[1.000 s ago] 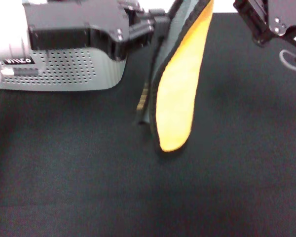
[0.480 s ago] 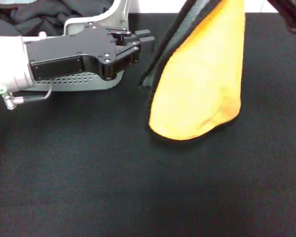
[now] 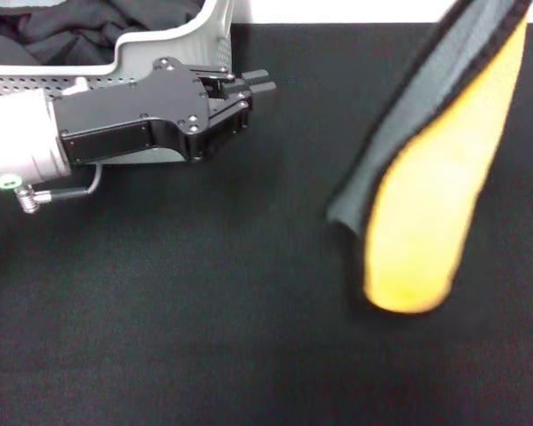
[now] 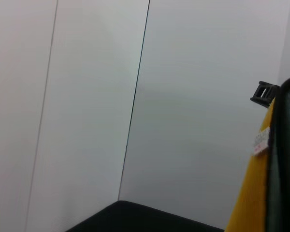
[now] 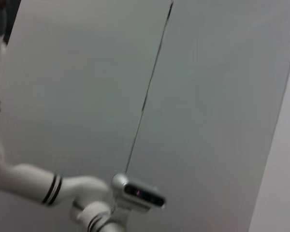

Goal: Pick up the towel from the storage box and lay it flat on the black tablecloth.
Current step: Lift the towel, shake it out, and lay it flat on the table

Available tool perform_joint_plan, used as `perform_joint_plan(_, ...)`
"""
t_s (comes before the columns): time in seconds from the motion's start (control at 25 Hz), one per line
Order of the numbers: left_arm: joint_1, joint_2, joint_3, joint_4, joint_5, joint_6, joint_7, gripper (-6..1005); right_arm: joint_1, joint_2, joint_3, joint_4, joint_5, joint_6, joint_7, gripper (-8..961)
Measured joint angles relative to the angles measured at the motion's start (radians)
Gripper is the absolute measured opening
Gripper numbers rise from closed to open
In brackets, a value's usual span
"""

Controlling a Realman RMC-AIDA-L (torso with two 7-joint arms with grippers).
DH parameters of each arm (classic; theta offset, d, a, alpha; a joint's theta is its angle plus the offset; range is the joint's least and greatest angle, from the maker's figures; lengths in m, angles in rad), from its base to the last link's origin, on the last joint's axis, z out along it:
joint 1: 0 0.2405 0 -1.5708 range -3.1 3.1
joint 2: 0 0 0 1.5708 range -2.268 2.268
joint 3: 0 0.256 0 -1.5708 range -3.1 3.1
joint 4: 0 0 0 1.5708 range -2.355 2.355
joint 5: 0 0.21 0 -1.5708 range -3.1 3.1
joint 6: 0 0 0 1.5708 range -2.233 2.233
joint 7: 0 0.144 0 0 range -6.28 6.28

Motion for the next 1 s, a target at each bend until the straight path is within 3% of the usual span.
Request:
perform_joint_plan(0.44, -0.029, 0.000, 0.018, -0.074, 0.000, 0.004, 0.039, 133, 0.079, -0.071, 0.011, -0.060, -0.154, 0.018, 0.141, 20)
perform_joint_plan(0.76, -0.037, 0.000, 0.031, -0.116, 0.000, 0.005, 0.040, 134, 0.054, -0.066, 0.057, -0.194, -0.401, 0.025, 0.317, 21)
perform_joint_plan(1.0, -0.053, 0.001, 0.035, -0.128, 0.007, 0.004, 0.037, 134, 0.055, -0.083, 0.038, -0.255, -0.491, 0.035, 0.438, 21)
